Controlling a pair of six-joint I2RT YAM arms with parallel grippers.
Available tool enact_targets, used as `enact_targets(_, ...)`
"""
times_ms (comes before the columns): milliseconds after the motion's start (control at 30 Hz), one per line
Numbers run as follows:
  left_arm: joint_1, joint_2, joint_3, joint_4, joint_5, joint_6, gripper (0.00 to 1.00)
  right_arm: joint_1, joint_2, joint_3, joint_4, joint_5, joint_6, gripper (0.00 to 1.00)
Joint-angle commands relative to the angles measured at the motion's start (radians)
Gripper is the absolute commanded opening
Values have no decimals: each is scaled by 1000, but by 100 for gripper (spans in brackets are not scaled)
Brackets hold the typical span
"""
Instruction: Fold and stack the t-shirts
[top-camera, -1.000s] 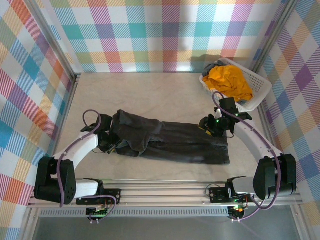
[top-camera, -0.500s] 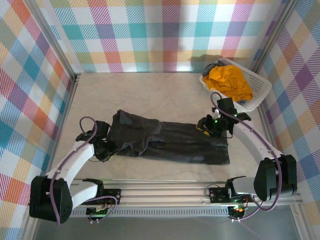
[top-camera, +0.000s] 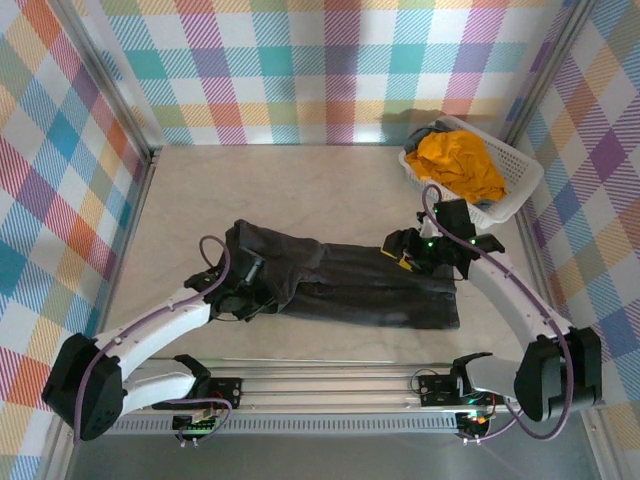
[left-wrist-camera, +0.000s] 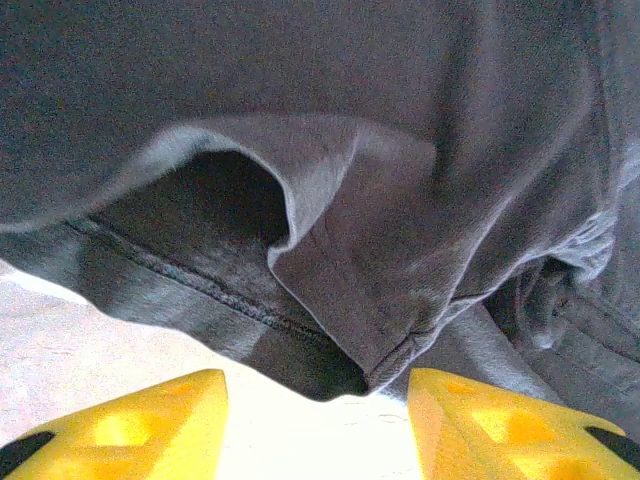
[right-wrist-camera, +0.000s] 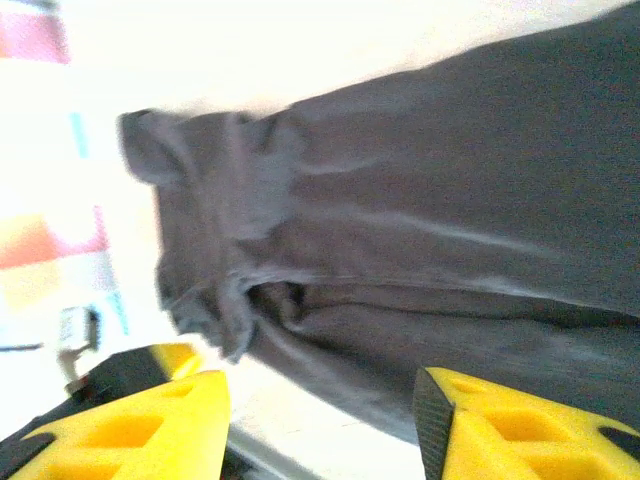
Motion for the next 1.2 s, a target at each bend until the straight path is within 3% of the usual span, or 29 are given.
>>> enact_targets(0,-34,14,-30,107,-56,-102,49,19,-52,-44,155,-161,80,54)
enact_targets(433,-73,102,-54,238,-57,-146,36,51,-139,-115,173,-148,131,54)
enact_targets(767,-165,79,-9,153,-114,-204,0,51,-131,-104,150,-132,113,53)
enact_targets(967,-263,74,44,36,-208,-301,0,50,-134,-107,148,-128,114,53)
enact_targets(1167,-319,107,67,30,-250,-384,0,51,-136,-106,143,-129,112,52)
